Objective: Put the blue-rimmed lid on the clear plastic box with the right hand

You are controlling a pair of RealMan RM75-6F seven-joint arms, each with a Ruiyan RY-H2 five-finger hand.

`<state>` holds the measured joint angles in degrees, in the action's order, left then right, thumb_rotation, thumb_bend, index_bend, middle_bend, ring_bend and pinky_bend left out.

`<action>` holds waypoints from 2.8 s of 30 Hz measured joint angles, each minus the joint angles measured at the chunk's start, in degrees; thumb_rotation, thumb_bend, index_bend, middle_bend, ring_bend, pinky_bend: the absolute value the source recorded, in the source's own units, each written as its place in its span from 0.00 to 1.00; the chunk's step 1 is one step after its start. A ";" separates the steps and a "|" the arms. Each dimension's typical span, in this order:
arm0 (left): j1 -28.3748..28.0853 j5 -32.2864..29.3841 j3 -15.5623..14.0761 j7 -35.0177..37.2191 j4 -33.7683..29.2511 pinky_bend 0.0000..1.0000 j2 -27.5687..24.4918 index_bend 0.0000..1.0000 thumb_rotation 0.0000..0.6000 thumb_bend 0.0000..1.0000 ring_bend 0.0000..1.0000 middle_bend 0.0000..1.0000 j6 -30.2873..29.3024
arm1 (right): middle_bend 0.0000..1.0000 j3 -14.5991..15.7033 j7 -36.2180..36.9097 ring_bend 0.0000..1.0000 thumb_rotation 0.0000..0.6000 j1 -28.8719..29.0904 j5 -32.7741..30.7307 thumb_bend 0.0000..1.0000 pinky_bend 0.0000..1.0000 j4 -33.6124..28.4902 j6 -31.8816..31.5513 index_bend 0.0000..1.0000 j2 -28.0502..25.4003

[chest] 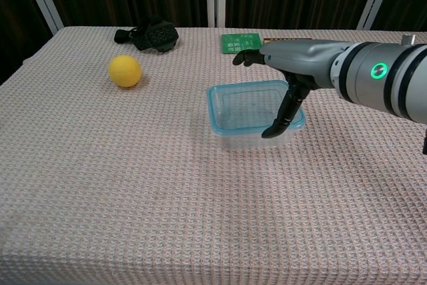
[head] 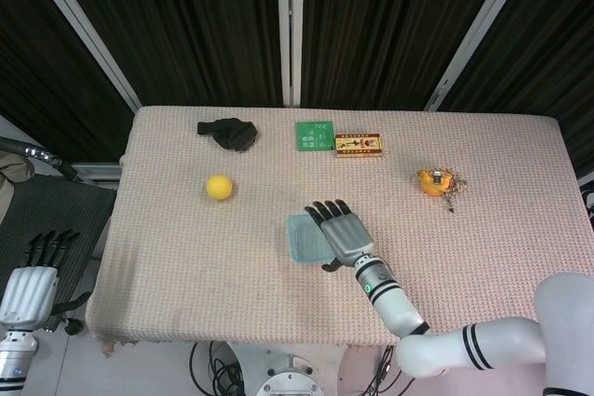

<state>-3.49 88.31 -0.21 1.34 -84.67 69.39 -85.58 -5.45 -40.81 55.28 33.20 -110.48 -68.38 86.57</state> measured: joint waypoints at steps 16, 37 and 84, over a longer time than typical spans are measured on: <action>0.42 -0.16 -0.19 -0.33 -0.36 0.00 0.16 0.10 1.00 0.00 0.00 0.07 -0.24 | 0.16 4.26 4.08 0.00 1.00 -6.44 6.86 0.00 0.00 0.93 1.28 0.00 -1.95; 0.40 -0.20 -0.15 0.49 0.34 0.00 0.44 0.10 1.00 0.00 0.00 0.07 -0.10 | 0.15 5.73 3.13 0.00 1.00 -10.49 15.85 0.00 0.00 -2.27 -2.72 0.00 -2.65; 0.79 0.34 -0.35 -1.82 -1.99 0.00 -0.23 0.10 1.00 0.00 0.00 0.07 -0.81 | 0.12 -0.04 3.55 0.00 1.00 -8.63 14.54 0.00 0.00 -6.61 9.01 0.00 -7.14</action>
<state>-2.70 88.65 -0.56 -0.48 -86.66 69.17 -86.39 -5.49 -37.26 46.65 47.74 -117.09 -59.37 79.44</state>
